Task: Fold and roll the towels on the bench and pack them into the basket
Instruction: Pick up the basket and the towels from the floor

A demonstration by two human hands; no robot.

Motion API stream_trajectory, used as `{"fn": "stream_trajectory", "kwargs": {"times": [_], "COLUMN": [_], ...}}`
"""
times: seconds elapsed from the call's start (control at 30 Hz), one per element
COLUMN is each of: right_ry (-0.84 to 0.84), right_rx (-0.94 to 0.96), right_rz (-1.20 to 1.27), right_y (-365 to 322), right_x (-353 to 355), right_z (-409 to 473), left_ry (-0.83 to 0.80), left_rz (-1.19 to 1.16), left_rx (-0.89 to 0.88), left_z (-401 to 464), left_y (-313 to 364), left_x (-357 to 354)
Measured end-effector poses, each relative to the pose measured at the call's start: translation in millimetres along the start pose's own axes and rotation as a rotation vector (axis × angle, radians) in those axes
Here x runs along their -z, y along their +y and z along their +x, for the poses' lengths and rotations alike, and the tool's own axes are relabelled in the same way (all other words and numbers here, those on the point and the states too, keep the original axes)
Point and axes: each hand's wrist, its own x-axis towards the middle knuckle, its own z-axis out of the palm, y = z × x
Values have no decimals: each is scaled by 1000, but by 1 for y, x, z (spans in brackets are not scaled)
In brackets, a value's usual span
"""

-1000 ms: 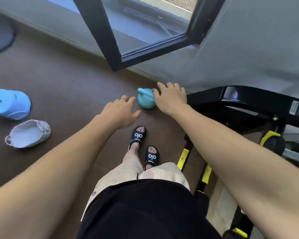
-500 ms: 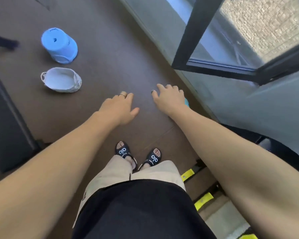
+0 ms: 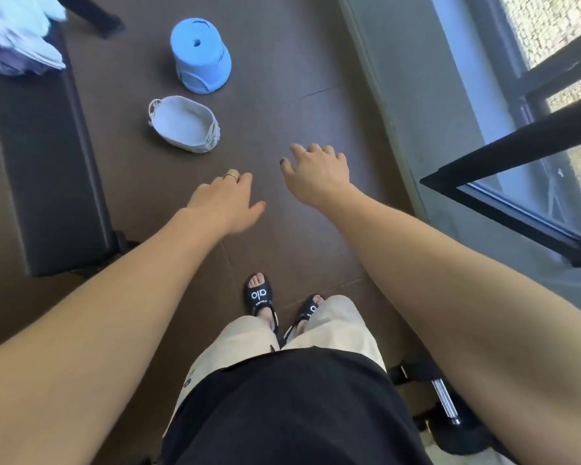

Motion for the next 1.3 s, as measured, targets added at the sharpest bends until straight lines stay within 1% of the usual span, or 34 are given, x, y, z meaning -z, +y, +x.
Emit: {"fn": "stream_trajectory", "kwargs": {"times": [0.2, 0.27, 0.33, 0.53, 0.73, 0.9, 1.07, 1.3], "right_ry": [-21, -52, -62, -99, -124, -134, -142, -123], "right_rx": [78, 144, 144, 324, 428, 479, 489, 519], "right_rz": [-43, -64, -83, -159, -240, -307, -316, -340], "right_y": [-22, -31, -32, -48, -83, -125, -163, -202], "right_x": [19, 31, 34, 62, 85, 104, 124, 171], "right_z": [51, 85, 95, 156, 215, 269, 325, 412], "left_ry": [6, 19, 30, 47, 80, 112, 96, 132], "left_rz": [-73, -109, -108, -208, -282, -325, -351, -402], "left_rx": [59, 137, 141, 289, 366, 394, 396, 406], "left_z": [28, 44, 48, 76, 110, 151, 190, 253], "left_y": [-20, -26, -28, -39, -65, -108, -155, -198], "left_x": [26, 39, 45, 74, 101, 123, 150, 220]}}
